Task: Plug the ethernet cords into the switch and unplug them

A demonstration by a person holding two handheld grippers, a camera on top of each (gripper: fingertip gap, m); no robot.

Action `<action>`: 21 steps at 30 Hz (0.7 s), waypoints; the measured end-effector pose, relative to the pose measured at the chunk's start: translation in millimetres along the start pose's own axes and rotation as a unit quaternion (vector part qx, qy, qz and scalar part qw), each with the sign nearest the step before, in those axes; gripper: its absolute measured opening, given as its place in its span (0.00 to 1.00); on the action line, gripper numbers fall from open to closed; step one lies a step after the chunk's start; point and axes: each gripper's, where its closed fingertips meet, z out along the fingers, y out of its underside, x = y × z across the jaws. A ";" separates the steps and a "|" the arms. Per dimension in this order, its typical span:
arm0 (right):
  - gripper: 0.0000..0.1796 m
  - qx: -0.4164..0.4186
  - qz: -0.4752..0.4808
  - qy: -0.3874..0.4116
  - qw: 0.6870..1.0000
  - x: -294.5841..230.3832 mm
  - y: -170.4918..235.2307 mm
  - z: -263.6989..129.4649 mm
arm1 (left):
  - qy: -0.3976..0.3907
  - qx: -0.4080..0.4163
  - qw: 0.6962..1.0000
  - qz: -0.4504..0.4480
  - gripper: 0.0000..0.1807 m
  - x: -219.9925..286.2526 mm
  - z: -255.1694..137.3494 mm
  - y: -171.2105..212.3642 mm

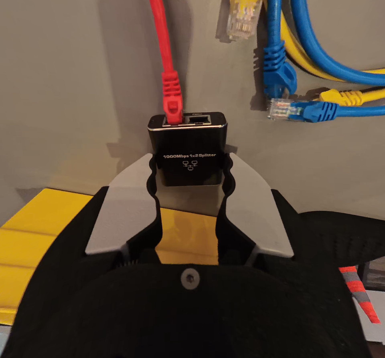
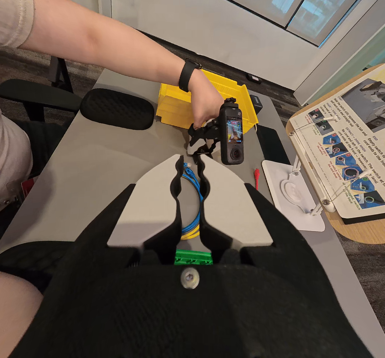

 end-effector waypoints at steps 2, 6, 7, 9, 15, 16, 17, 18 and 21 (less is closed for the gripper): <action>0.08 -0.007 0.002 0.000 1.000 0.6 2.7 1.5 | -0.019 0.012 1.000 -0.010 0.37 -6.0 -1.9 -3.4; 0.08 -0.015 0.004 0.000 1.000 2.0 6.3 3.7 | -0.054 0.087 0.994 -0.033 0.40 -8.6 -29.6 -13.9; 0.08 -0.016 0.005 0.000 1.000 2.6 6.9 4.3 | -0.063 0.122 0.990 -0.038 0.38 -5.5 -41.4 -19.8; 0.08 -0.021 0.008 -0.001 1.000 4.0 8.8 6.5 | -0.069 0.186 0.979 -0.036 0.33 8.1 -61.6 -33.3; 0.08 -0.035 0.003 -0.011 0.999 1.2 9.9 15.9 | -0.070 0.169 0.983 0.029 0.24 55.2 -54.0 -36.6; 0.08 -0.039 0.002 -0.012 0.999 0.9 10.3 17.1 | -0.074 0.169 0.982 0.037 0.24 59.6 -50.8 -35.7; 0.08 -0.041 0.001 -0.013 0.999 0.7 10.8 17.9 | -0.086 0.174 0.980 0.049 0.24 62.6 -48.5 -35.6; 0.08 -0.042 0.000 -0.014 0.999 0.5 10.6 18.7 | -0.094 0.182 0.977 0.062 0.24 66.5 -46.1 -35.4; 0.07 -0.036 0.003 -0.017 0.999 1.6 8.9 20.4 | -0.101 0.195 0.974 0.062 0.26 72.6 -38.4 -34.2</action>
